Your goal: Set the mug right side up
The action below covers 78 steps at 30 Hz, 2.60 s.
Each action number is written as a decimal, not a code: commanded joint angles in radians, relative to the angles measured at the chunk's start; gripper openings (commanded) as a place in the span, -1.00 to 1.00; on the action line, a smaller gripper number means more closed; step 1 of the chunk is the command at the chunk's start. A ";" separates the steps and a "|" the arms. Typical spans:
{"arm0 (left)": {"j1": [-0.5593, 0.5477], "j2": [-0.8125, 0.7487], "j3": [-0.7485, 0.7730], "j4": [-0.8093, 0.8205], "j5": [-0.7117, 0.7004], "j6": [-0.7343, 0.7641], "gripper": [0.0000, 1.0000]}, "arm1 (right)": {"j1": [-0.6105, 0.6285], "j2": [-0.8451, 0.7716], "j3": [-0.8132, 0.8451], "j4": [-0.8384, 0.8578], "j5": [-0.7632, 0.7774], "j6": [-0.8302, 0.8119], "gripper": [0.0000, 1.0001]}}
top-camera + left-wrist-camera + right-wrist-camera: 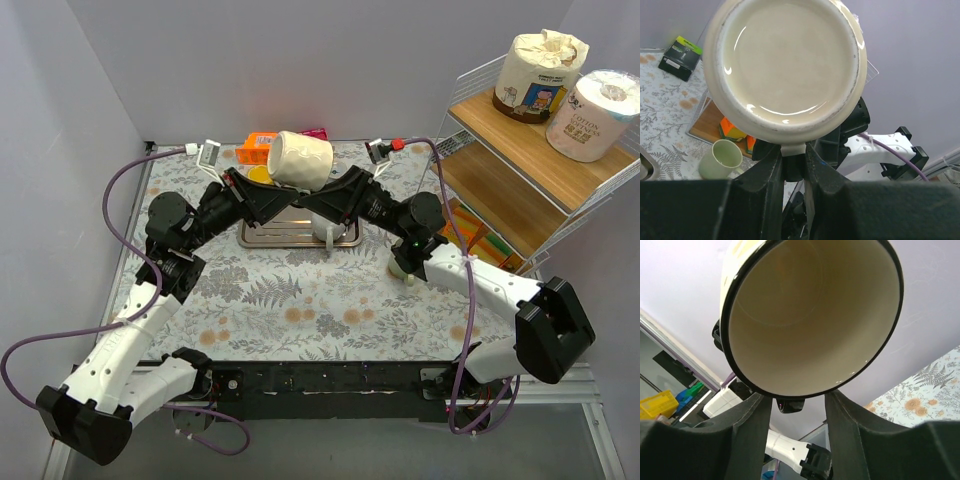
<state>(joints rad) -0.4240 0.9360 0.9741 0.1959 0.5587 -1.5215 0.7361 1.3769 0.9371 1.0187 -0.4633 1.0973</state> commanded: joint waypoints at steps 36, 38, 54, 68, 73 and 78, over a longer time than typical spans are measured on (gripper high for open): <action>-0.006 -0.108 -0.054 -0.218 -0.190 0.156 0.26 | 0.016 0.001 0.023 0.011 0.089 0.018 -0.97; -0.006 -0.121 -0.048 -0.260 -0.244 0.172 0.34 | 0.016 -0.021 0.034 -0.081 0.094 -0.038 -0.97; -0.006 -0.160 0.043 -0.575 -0.694 0.294 0.75 | 0.016 -0.331 0.043 -1.129 0.334 -0.510 -0.97; -0.006 -0.105 0.023 -0.581 -0.692 0.290 0.78 | 0.016 -0.332 -0.067 -1.468 0.419 -0.563 -0.97; -0.006 -0.094 0.014 -0.595 -0.692 0.281 0.79 | 0.016 -0.283 -0.087 -1.493 0.459 -0.593 -0.97; -0.006 -0.092 0.005 -0.605 -0.697 0.277 0.80 | 0.020 -0.248 -0.090 -1.500 0.560 -0.626 -0.97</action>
<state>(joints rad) -0.4278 0.8459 0.9844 -0.3912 -0.1181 -1.2446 0.7494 1.1236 0.8276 -0.5442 0.0113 0.5144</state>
